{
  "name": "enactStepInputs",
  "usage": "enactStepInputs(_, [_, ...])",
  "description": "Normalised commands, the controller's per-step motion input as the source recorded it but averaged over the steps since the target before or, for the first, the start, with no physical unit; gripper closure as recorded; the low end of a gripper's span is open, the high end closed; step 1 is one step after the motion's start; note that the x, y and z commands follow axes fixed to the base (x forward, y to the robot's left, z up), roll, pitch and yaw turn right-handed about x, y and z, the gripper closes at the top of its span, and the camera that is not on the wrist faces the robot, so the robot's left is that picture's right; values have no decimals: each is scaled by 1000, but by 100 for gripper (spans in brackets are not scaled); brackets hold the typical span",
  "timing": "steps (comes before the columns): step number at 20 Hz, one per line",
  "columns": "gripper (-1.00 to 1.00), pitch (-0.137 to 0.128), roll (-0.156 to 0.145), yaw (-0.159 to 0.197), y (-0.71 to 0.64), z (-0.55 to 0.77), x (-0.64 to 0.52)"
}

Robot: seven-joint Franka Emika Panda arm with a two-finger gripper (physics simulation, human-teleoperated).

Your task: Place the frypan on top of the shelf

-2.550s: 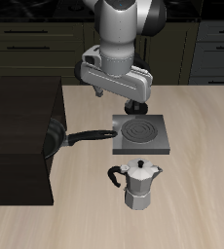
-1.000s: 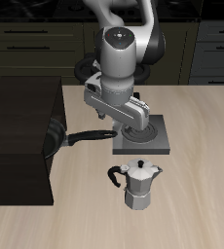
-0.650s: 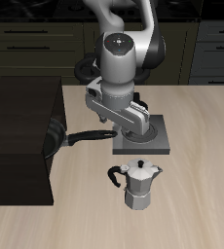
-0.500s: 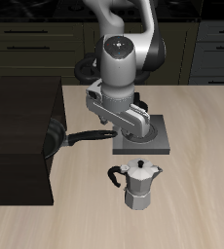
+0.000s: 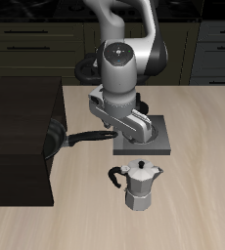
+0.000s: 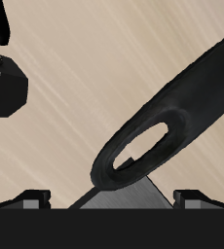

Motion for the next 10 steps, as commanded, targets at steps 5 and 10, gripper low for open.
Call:
enactStepInputs(5, [-100, 28, 5, -37, -28, -140, 44])
enactStepInputs(10, [-100, 4, -18, -27, -126, -14, 43])
